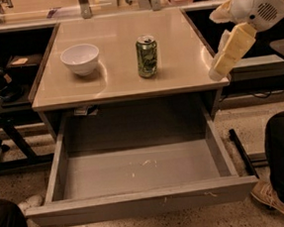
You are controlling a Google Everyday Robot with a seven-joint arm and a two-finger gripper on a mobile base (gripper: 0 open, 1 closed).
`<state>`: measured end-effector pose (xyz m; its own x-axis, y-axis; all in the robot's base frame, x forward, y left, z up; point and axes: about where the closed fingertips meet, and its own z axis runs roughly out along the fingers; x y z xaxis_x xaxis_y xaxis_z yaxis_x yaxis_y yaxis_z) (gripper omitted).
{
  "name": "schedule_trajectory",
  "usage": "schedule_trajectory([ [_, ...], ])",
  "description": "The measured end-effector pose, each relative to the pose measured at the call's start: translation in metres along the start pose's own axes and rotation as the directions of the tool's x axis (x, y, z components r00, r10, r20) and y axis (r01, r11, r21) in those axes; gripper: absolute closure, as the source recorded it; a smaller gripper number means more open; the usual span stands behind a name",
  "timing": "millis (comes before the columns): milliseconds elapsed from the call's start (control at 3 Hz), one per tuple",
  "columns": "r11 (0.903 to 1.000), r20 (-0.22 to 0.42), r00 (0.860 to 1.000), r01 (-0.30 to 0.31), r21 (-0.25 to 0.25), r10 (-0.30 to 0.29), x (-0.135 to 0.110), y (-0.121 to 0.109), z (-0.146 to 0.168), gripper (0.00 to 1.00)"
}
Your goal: Place green can into top drawer
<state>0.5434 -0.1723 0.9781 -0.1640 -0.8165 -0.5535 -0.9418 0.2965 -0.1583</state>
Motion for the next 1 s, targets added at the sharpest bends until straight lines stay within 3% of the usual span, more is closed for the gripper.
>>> schedule_trajectory([
  [333,0.9970,0.045,0.999,-0.018,-0.075,0.021,-0.018,-0.020,0.029,0.00],
  [667,0.9973,0.050,0.999,-0.015,-0.071,0.018,-0.020,-0.023,0.031,0.00],
  [1000,0.9969,0.107,0.994,-0.001,-0.079,0.009,-0.018,-0.029,0.049,0.00],
])
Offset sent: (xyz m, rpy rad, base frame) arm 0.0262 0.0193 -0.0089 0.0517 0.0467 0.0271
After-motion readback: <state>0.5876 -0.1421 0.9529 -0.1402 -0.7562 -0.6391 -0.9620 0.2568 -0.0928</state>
